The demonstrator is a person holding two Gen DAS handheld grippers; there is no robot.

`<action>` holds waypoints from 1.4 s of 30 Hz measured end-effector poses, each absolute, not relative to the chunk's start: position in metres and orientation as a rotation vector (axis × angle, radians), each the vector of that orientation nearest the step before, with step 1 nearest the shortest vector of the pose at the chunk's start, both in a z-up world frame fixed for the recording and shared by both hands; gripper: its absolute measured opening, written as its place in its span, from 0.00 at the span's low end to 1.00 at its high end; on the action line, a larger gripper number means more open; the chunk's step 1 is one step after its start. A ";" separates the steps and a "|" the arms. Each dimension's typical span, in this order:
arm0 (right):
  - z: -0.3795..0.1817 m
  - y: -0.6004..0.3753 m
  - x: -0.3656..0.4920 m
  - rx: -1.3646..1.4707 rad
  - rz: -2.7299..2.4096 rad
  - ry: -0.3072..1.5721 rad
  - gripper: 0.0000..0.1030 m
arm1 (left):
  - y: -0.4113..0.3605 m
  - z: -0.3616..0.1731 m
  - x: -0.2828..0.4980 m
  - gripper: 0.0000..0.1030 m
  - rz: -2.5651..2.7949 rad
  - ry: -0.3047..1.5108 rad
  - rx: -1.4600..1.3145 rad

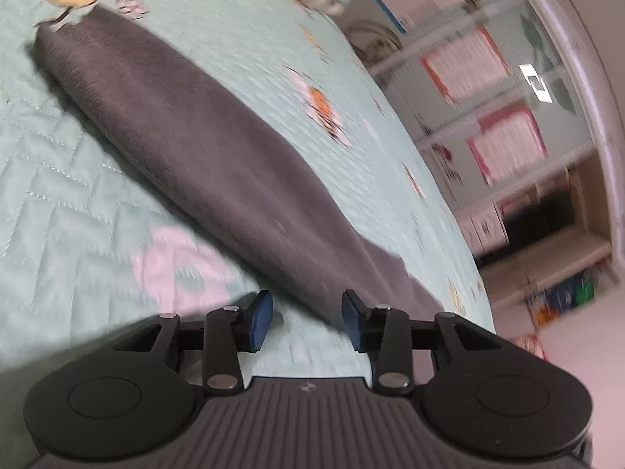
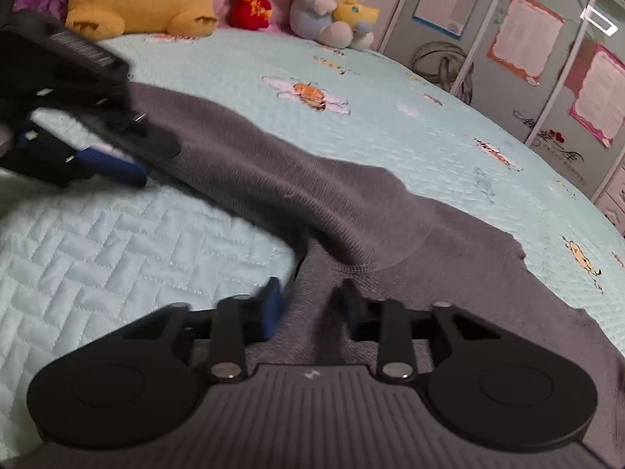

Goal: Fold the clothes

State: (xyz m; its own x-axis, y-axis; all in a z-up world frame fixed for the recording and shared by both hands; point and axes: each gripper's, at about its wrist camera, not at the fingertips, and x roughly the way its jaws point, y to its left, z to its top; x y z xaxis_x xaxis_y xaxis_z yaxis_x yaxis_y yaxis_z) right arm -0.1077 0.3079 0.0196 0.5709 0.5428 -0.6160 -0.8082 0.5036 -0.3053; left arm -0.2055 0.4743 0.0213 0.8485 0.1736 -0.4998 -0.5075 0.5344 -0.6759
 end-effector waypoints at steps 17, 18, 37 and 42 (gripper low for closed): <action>0.010 0.275 -0.111 -0.616 0.941 0.462 0.02 | 0.493 0.016 -0.171 0.10 0.552 0.433 -0.801; 0.009 0.273 -0.111 -0.611 0.944 0.456 0.03 | 0.491 0.016 -0.175 0.14 0.554 0.437 -0.801; 0.006 0.268 -0.110 -0.556 0.965 0.446 0.05 | 0.425 0.042 -0.195 0.40 0.293 0.430 -0.857; 0.030 0.226 -0.086 -0.186 1.022 0.547 0.35 | 0.397 0.059 -0.207 0.41 0.160 0.467 -0.790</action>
